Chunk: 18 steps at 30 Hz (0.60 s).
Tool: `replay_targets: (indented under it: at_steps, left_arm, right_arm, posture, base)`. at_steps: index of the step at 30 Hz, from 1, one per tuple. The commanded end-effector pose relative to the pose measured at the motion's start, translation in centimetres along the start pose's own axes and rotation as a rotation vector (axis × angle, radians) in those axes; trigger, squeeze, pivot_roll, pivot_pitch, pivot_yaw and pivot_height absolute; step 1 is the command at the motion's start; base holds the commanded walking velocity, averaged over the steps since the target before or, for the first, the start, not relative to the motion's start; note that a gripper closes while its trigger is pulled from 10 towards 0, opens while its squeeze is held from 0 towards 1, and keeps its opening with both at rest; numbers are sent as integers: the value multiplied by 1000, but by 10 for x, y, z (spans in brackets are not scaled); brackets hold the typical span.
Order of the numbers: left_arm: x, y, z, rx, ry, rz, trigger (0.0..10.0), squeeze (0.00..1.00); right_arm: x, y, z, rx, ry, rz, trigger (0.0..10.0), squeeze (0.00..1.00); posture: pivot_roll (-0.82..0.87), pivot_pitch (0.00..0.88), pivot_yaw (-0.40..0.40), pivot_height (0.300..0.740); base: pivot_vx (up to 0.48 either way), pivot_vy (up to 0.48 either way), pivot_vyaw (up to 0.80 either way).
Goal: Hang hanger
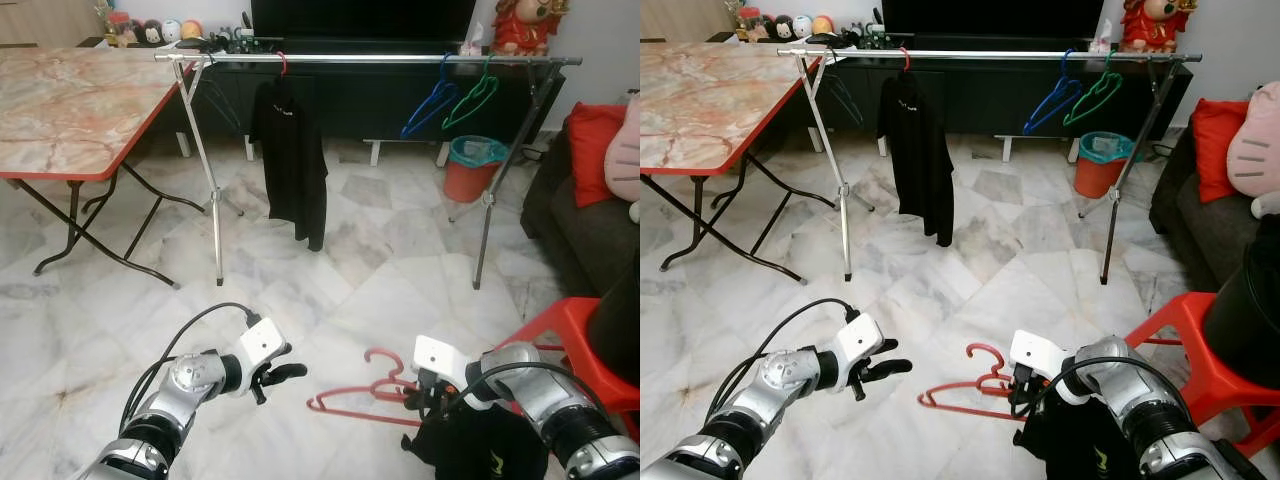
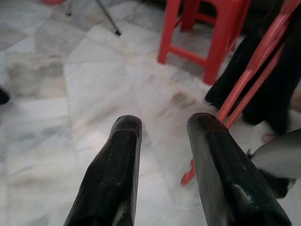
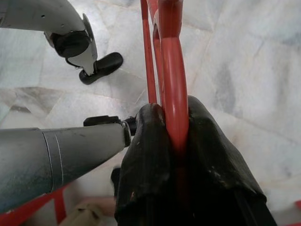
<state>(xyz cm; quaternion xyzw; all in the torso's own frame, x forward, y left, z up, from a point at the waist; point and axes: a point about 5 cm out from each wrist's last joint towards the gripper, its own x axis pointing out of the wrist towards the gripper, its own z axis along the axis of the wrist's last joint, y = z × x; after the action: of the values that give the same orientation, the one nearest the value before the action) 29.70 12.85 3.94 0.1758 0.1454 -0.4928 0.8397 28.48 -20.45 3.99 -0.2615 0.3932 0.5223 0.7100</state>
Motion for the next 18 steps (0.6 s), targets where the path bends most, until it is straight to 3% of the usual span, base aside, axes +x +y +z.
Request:
replay_targets:
  at_steps: [1,5,6,13,14,18]
  left_arm:
    - [2,0,4,-8,-20,-24,10000,0]
    - [7,-5,7,-17,-29,-70,10000,0]
    - [10,-9,7,-41,-30,-109,10000,0]
    - [12,-10,8,-72,-40,-105,10000,0]
    - [13,-10,9,-75,-48,-103,10000,1000]
    - [14,-9,11,-87,-67,-103,10000,1000]
  right_arm:
    - [-8,-6,12,-79,-8,2,10000,0]
    - [-13,-5,18,-128,-20,48,10000,0]
    - [-18,-5,25,-189,-15,84,10000,0]
    - [-22,-11,34,-246,4,92,10000,0]
    - [-21,-12,34,-250,14,88,10000,0]
    - [-18,-13,34,-262,35,80,10000,0]
  posture:
    - [-141,0,-53,740]
    - [-141,0,-57,740]
    - [-146,0,-59,740]
    - [-144,0,-65,740]
    - [-142,0,-67,740]
    - [-135,0,-70,740]
  base:
    - [0,0,0]
    - [0,0,0]
    - [0,0,0]
    - [0,0,0]
    - [0,0,0]
    - [0,0,0]
